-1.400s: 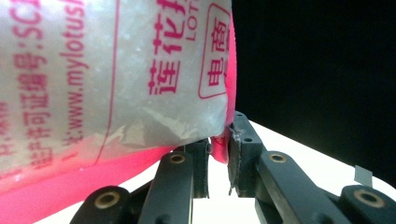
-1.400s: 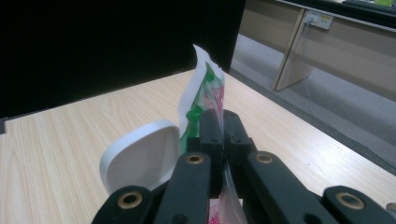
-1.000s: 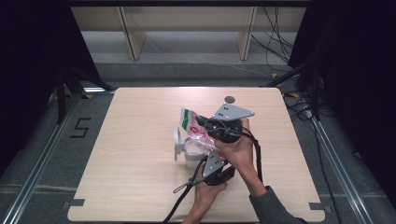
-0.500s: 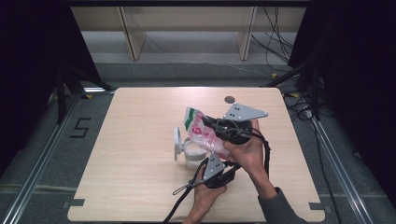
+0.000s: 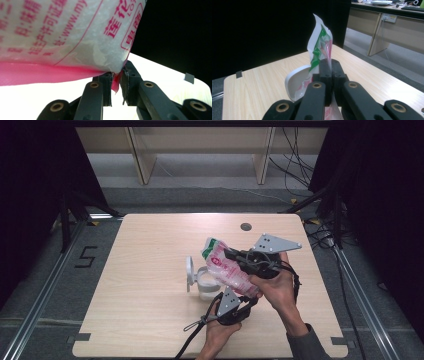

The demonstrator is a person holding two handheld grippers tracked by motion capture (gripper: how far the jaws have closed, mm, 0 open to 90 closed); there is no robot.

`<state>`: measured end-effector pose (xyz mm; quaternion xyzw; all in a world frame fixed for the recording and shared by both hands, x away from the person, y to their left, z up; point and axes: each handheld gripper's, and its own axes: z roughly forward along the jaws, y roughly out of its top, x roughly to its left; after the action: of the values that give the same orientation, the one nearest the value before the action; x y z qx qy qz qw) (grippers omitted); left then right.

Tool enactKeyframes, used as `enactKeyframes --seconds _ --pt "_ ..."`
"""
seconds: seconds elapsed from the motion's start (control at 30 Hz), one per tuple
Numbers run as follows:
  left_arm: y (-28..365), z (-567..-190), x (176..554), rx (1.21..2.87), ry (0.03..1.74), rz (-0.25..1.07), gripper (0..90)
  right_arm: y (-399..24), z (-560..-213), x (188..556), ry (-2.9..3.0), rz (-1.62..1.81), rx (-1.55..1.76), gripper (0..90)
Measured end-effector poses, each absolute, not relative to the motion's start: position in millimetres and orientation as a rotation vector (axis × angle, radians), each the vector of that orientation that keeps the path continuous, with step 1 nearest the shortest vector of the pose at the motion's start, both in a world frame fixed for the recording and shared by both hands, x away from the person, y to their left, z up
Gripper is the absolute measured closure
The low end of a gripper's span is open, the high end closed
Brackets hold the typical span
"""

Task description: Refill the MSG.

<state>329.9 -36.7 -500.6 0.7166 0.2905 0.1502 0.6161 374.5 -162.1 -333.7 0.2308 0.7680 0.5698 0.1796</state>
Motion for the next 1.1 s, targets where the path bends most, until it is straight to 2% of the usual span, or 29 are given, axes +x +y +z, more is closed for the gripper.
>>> enactKeyframes --seconds 0.4,0.73,1.1 --pt "-39 -505 328 1.665 0.670 0.317 74.1 -176 -336 369 2.158 1.634 0.724 90.0" --pt "-39 -504 327 1.657 0.679 0.297 66.1 -188 -334 366 2.131 1.654 0.734 90.0" --pt "-30 -500 324 1.638 0.698 0.306 53.1 -204 -336 367 2.091 1.720 0.774 90.0"
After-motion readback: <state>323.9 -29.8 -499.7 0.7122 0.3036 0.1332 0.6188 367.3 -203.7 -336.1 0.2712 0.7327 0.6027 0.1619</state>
